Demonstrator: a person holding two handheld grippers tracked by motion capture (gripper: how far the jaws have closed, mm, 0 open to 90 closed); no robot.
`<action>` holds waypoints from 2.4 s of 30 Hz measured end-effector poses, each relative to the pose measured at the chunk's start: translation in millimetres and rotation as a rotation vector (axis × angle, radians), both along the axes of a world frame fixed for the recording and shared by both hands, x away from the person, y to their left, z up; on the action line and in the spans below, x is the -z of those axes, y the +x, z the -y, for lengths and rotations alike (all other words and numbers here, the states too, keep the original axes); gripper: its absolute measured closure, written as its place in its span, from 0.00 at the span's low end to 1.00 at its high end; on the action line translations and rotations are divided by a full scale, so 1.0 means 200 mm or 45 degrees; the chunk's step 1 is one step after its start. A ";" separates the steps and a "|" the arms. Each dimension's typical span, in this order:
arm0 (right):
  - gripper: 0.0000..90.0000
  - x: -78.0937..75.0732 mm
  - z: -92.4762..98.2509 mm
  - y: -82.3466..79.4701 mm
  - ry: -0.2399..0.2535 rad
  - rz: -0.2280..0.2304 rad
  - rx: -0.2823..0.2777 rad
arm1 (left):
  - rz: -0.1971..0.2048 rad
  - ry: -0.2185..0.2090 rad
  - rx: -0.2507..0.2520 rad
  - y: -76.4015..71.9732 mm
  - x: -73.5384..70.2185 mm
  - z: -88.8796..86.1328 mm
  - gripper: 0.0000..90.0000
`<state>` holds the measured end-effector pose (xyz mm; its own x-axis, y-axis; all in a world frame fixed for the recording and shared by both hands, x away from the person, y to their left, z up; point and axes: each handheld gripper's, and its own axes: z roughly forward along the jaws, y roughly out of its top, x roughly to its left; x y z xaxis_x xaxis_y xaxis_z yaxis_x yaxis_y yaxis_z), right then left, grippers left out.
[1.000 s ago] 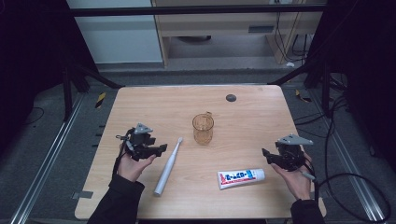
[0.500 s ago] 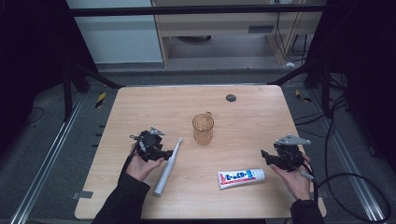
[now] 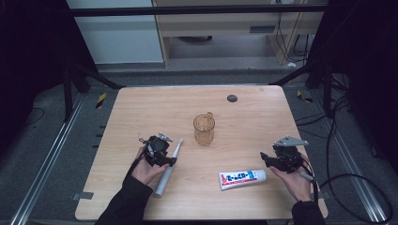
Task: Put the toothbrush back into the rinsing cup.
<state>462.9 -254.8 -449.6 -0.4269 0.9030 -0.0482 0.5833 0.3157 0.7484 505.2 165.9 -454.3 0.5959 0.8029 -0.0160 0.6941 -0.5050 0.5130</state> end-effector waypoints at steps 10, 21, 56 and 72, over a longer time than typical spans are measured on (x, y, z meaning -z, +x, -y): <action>0.47 0.01 -0.01 0.01 -0.003 -0.020 -0.012 | -0.038 0.011 -0.024 0.01 0.02 0.03 0.61; 0.48 0.01 -0.01 0.01 -0.013 -0.026 -0.021 | -0.090 0.052 -0.032 0.02 0.06 0.06 0.67; 0.49 0.01 -0.01 0.01 -0.004 -0.023 -0.016 | -0.131 0.066 -0.015 0.04 0.07 0.06 0.75; 0.50 0.00 0.01 0.00 -0.004 -0.013 -0.007 | -0.014 -0.048 -0.034 -0.01 -0.09 -0.03 0.75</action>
<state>463.7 -257.2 -449.7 -0.4323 0.9005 -0.0466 0.5894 0.3213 0.7412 504.0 171.6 -436.2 0.5739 0.8172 -0.0530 0.7126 -0.4665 0.5240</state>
